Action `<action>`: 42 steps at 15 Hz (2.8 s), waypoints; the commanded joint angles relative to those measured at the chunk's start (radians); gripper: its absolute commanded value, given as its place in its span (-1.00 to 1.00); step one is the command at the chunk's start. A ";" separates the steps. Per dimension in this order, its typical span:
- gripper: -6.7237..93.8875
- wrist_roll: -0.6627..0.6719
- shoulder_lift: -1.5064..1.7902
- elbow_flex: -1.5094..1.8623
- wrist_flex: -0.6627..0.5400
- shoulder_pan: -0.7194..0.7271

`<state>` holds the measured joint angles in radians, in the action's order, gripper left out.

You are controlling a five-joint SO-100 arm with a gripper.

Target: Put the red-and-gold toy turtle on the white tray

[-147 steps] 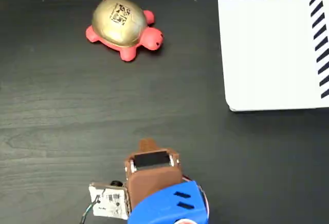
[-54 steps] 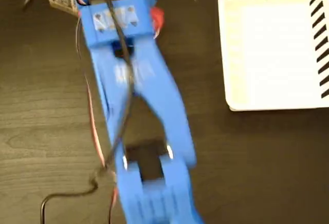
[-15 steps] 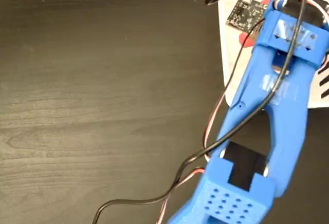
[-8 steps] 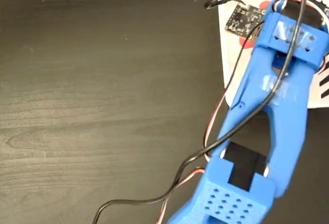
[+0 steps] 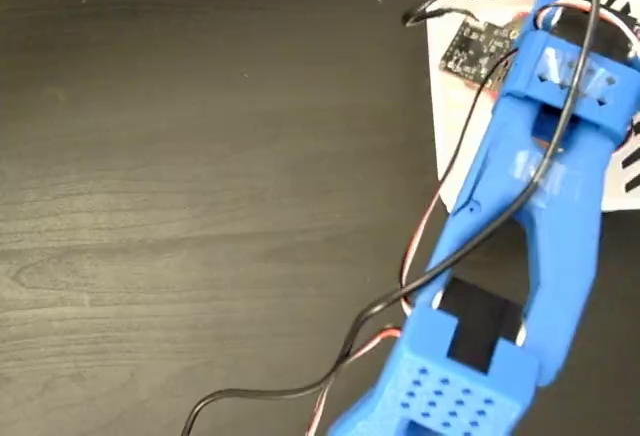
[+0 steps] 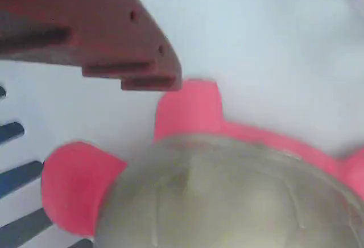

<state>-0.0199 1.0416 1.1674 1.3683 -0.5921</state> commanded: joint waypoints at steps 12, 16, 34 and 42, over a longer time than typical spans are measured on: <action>-0.87 -0.005 0.673 0.196 -0.178 0.176; -0.87 -0.048 1.023 0.663 -0.430 0.383; -0.88 -0.078 2.209 1.753 -0.114 0.687; -0.88 -0.078 2.209 1.753 -0.114 0.687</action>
<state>-0.0890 3.2428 2.9299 1.2364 0.0828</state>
